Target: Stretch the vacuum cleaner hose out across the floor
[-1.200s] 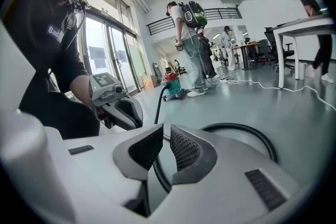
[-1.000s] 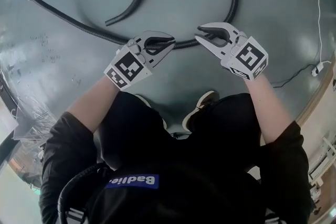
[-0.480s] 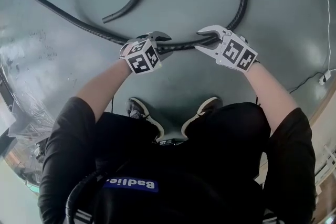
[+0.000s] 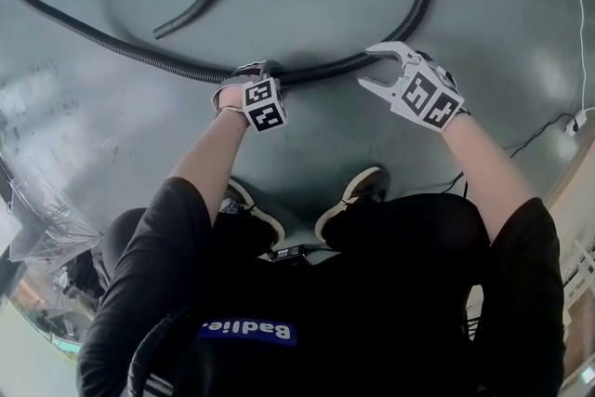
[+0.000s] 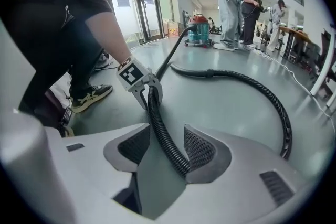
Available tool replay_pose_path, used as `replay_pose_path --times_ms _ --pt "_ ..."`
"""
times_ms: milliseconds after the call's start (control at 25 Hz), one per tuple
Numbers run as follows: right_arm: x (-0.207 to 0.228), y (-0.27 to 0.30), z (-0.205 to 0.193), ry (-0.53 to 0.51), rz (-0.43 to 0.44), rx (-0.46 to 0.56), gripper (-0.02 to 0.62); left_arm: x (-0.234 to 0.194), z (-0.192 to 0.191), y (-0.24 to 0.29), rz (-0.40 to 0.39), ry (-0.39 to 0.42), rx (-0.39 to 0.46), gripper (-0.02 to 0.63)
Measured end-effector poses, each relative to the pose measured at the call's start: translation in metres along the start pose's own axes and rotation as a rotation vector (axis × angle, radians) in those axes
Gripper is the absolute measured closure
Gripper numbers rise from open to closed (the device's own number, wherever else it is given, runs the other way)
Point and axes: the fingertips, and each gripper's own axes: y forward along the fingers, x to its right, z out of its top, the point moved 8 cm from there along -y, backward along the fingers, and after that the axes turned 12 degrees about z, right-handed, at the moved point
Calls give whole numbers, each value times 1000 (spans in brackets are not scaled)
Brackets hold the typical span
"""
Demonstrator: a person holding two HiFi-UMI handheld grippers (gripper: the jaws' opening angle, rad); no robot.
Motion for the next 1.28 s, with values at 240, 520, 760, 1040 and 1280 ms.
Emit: replay_pose_path --times_ms 240,520,760,1040,1280 --pt "3 21 -20 -177 -18 -202 410 -1 11 -28 -72 80 43 420" --pt "11 38 -31 -477 20 -423 353 -25 27 -119 -146 95 183 422" --pt "29 33 -52 -402 12 -521 355 -22 30 -166 -199 99 270 420" --pt "11 3 -21 -237 -116 -577 387 -18 85 -170 -167 171 400 284" --pt "-28 -20 36 -140 -153 -612 385 -6 148 -160 -65 313 442 284"
